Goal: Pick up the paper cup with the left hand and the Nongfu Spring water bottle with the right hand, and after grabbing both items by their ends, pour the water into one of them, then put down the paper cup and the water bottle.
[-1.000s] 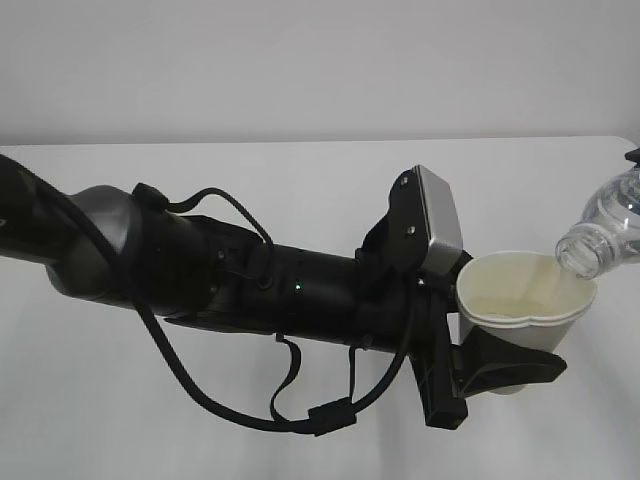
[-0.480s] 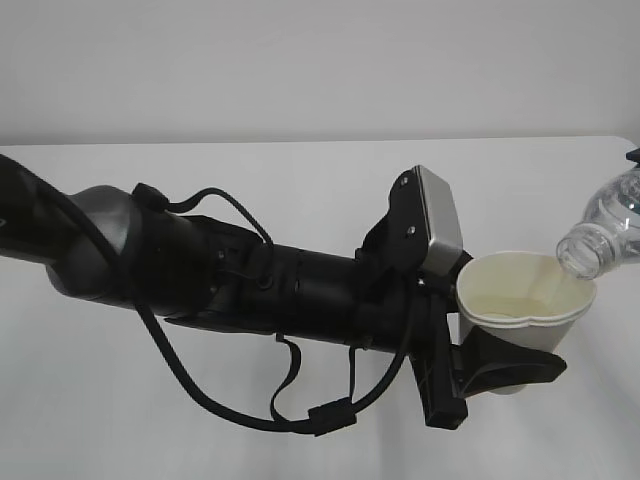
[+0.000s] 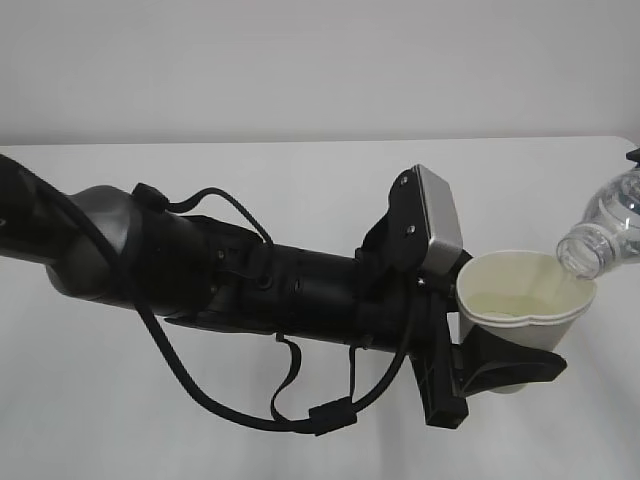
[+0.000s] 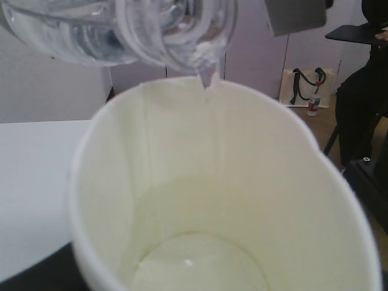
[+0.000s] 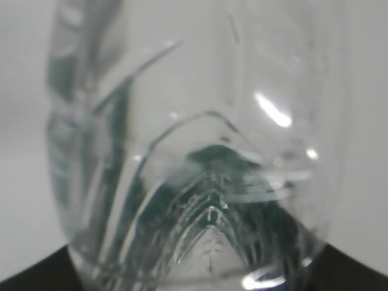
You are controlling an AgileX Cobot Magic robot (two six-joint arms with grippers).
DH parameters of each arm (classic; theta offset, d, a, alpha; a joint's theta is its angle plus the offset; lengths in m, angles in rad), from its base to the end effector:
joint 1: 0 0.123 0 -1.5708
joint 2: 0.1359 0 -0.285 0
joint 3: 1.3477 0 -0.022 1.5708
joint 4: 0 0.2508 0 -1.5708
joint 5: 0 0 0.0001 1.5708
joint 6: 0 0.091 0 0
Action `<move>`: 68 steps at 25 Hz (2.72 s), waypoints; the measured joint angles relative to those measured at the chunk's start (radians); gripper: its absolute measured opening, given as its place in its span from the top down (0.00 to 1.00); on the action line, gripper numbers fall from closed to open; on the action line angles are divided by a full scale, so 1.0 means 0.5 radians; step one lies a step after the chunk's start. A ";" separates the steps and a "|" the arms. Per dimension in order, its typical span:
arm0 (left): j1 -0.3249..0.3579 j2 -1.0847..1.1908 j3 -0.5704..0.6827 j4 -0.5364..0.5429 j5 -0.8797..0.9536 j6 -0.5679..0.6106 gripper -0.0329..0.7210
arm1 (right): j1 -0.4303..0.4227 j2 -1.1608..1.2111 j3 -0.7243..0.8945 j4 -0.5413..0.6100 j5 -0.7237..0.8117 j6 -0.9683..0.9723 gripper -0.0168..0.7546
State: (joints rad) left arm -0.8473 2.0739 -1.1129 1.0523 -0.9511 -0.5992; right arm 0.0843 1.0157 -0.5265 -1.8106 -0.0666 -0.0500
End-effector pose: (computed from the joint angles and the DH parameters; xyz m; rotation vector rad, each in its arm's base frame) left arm 0.2232 -0.3498 0.1565 1.4124 1.2983 -1.1651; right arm 0.2052 0.0231 0.2686 -1.8068 1.1762 -1.0435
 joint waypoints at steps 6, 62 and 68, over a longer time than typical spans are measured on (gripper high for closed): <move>0.000 0.000 0.000 0.000 0.000 0.000 0.39 | 0.000 0.000 0.000 -0.027 0.003 0.000 0.46; 0.000 0.000 0.000 0.000 0.000 0.000 0.40 | 0.000 0.000 -0.004 -0.042 0.003 0.000 0.46; 0.000 0.000 0.000 0.000 0.000 0.000 0.40 | 0.000 0.000 -0.004 -0.042 0.003 0.000 0.46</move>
State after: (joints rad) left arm -0.8473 2.0739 -1.1129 1.0523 -0.9511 -0.5992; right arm 0.0843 1.0157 -0.5283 -1.8315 -0.0650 -0.0500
